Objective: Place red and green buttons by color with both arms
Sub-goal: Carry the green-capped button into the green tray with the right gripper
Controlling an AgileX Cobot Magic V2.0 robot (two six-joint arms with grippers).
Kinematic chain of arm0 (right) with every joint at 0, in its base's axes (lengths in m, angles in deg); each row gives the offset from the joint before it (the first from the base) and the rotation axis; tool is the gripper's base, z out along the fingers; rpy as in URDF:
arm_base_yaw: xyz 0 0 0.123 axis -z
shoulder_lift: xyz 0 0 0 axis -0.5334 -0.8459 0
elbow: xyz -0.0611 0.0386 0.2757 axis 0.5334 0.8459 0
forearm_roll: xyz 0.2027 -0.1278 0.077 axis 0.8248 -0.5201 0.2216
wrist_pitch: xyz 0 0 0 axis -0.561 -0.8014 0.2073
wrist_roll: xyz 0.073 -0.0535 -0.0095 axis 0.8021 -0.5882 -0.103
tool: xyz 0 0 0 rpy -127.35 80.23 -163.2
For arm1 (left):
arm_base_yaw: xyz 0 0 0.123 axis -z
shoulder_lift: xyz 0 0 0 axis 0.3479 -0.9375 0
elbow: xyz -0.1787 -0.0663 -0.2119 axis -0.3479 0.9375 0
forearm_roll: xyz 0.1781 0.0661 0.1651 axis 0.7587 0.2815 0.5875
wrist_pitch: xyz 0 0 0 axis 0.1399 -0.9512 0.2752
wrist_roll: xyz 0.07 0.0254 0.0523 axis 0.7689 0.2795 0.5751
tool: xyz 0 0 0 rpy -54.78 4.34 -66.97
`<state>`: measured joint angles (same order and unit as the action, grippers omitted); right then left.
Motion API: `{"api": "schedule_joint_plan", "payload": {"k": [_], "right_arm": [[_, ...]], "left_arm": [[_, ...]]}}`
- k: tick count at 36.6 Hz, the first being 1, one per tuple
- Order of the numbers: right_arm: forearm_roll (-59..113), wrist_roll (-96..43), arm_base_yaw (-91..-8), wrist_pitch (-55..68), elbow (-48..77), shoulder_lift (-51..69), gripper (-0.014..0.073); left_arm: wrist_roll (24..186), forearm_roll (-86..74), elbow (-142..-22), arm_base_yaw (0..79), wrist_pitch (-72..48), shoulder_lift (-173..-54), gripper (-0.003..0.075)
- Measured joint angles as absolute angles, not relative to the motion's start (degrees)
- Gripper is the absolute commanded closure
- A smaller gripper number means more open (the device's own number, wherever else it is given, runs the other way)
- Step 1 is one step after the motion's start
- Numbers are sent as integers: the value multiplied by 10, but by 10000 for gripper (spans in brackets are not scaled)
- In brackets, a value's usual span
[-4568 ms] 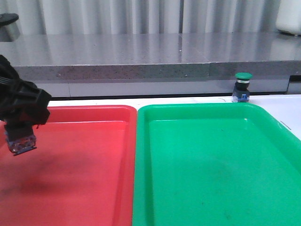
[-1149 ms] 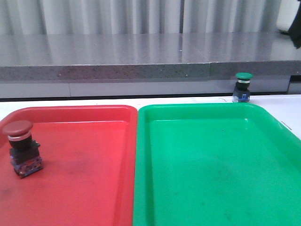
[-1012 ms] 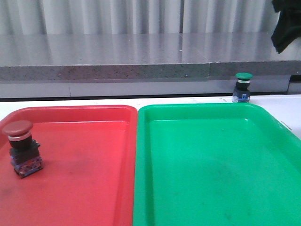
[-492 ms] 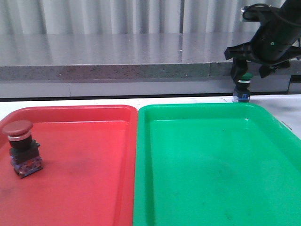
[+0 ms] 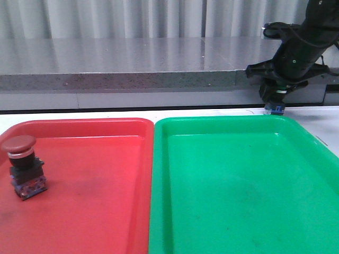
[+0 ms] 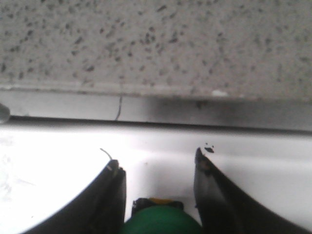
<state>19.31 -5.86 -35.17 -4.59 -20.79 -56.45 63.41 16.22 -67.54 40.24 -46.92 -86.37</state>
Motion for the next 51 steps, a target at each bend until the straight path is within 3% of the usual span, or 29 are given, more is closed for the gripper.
{"api": "schedule_joint_plan", "payload": {"k": [14,35,43,51], "right_arm": [[192,-67,-372,-127,-171,-430,368],[192,-107,-534,28,232,-161,368],[192,-113,-566,100,331,-150,368],[190,-113,-566,165,338,-208,365]], "left_arm": [[634,162,-675,402,-469,-864,239],[634,162,-675,402,-469,-864,239],[634,162,-675,402,-468,-864,239],[634,162,-675,402,-468,-864,239]]}}
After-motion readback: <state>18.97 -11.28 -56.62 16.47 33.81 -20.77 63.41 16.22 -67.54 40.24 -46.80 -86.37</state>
